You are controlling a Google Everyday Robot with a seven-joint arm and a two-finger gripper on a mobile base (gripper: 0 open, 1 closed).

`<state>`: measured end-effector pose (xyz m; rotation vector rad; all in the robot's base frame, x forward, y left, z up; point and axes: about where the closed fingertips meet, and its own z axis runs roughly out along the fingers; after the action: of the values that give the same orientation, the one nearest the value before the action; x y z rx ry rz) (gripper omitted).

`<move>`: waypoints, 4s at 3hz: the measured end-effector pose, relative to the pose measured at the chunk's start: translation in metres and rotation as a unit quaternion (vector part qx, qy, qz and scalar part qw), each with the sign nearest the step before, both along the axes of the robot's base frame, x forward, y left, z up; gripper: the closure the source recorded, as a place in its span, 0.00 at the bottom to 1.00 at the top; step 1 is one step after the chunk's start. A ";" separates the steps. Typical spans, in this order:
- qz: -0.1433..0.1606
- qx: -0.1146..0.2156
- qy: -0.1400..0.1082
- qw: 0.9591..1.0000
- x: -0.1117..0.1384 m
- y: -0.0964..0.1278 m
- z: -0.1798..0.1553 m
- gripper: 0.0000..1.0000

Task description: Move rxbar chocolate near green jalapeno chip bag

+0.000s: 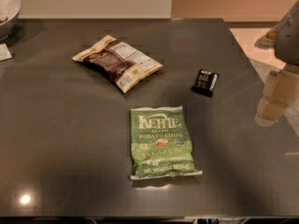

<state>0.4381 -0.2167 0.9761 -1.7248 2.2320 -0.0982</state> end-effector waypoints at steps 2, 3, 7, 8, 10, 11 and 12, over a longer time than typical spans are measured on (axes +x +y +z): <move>-0.015 0.003 0.010 1.000 0.008 -0.001 -0.003 0.00; -0.061 0.018 0.029 0.998 0.034 -0.006 -0.014 0.00; -0.292 0.035 0.074 0.953 0.166 -0.004 -0.078 0.00; -0.353 0.041 0.080 0.931 0.191 -0.005 -0.098 0.00; -0.439 0.045 0.100 0.892 0.220 -0.006 -0.134 0.00; -0.461 0.042 0.107 0.880 0.227 -0.002 -0.146 0.00; -0.475 0.039 0.112 0.872 0.230 0.003 -0.154 0.00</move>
Offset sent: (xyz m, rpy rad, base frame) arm 0.0177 -0.0040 -0.0127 0.0141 0.0757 -0.0738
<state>0.6685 -0.2138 0.8223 -0.4642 2.9901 -0.0222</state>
